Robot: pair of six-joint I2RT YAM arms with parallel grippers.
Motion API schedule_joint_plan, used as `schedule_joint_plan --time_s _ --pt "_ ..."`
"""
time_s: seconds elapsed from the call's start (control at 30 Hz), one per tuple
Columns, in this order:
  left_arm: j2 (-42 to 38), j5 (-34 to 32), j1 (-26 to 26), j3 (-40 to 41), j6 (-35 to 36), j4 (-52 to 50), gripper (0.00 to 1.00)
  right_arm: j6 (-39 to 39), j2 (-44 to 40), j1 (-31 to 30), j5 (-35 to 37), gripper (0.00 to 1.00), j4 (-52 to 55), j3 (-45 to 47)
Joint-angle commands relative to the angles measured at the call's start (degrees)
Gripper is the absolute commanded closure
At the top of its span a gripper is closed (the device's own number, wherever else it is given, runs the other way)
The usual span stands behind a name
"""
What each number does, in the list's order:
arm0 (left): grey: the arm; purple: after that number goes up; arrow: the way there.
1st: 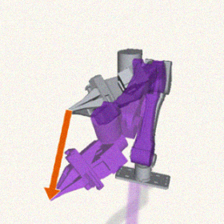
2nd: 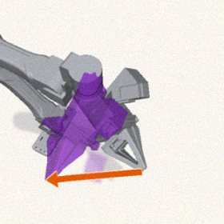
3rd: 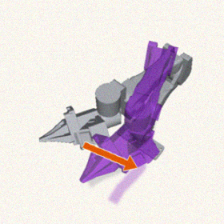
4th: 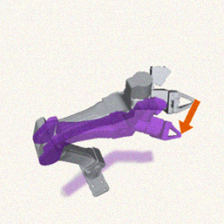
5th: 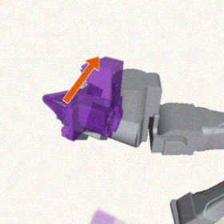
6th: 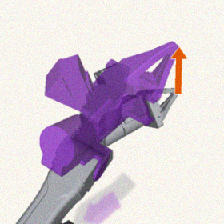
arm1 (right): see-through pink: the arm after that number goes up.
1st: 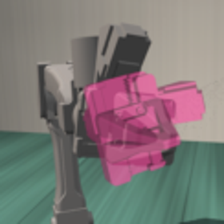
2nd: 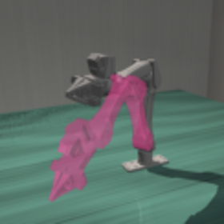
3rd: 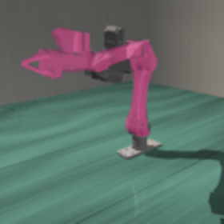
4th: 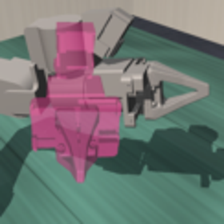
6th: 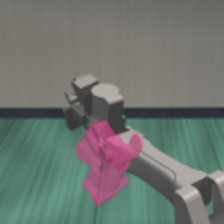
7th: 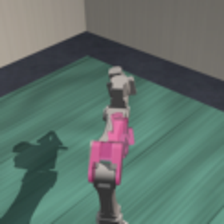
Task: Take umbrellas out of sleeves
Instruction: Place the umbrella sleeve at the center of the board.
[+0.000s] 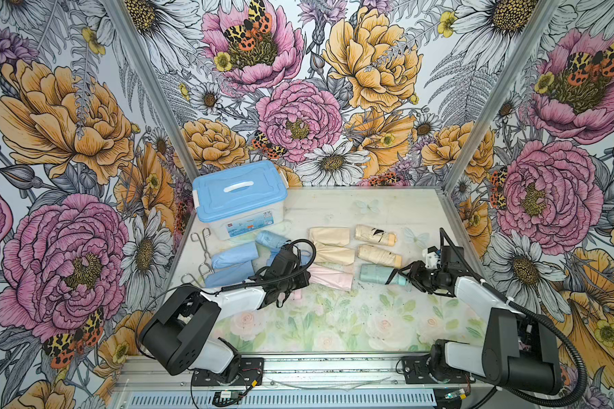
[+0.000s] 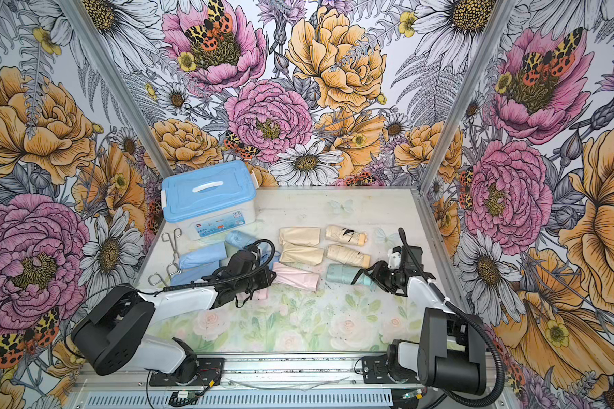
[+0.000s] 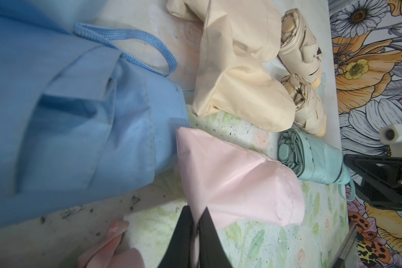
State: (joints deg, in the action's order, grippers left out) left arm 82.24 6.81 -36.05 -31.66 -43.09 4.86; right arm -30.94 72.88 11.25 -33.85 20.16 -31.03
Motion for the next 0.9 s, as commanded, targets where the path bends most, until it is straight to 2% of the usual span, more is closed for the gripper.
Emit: schedule_joint_plan --time_s 0.0,0.2,0.23,0.53,0.87 --pt "-0.27 -1.92 -0.32 -1.06 0.61 -0.21 0.84 1.4 0.17 0.3 2.83 0.53 0.5 -0.18" --pt "-2.22 -3.74 -0.39 -1.21 1.32 -2.63 0.7 1.59 -0.96 0.36 4.99 0.5 0.97 -0.26" --pt "-2.66 -4.07 -0.35 -1.25 1.49 -3.13 0.66 1.65 -1.3 0.38 5.33 0.49 1.1 -0.39" --pt "-8.37 -8.24 -0.35 -2.56 3.51 -9.19 0.49 1.95 -5.3 0.38 8.16 0.45 2.78 -1.05" --pt "-21.46 -19.81 -0.27 -5.14 9.51 -21.12 0.32 2.66 -10.65 0.28 10.6 0.4 3.53 -2.87"
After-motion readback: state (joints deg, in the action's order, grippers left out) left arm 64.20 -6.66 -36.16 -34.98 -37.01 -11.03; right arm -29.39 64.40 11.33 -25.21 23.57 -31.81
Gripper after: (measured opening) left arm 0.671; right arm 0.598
